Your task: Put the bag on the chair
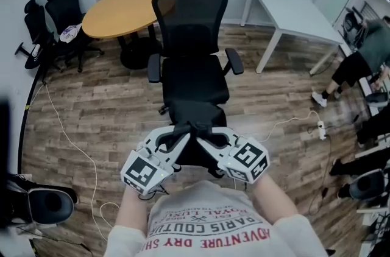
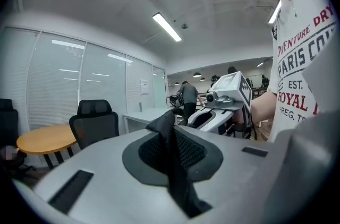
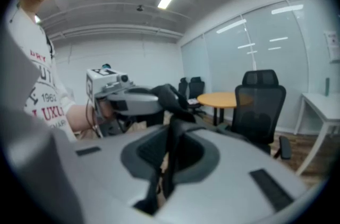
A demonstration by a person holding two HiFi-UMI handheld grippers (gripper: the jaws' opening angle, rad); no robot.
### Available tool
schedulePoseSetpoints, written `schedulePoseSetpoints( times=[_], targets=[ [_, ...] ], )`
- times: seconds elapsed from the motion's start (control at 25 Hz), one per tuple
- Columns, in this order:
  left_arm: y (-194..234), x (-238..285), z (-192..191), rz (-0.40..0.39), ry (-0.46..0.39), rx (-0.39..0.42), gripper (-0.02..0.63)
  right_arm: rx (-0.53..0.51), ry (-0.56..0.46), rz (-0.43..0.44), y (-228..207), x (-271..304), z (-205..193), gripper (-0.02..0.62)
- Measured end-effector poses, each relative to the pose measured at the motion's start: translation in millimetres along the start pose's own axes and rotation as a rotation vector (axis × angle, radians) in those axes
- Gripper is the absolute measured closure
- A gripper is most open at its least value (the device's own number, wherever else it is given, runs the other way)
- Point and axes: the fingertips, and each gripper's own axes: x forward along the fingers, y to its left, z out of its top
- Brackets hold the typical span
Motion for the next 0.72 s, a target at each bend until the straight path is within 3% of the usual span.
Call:
schedulePoseSetpoints(
  times=[0.44, 0.72],
  targets=[
    [20, 5, -16, -0.053, 0.030, 0.034, 0.563, 0.084, -0.014, 0.005, -11, 25, -9, 0.552],
    [55, 40, -25, -0.006, 0.066, 0.052, 0.563, 0.077, -0.015, 0.079, -56, 45, -10, 0.552]
  ],
)
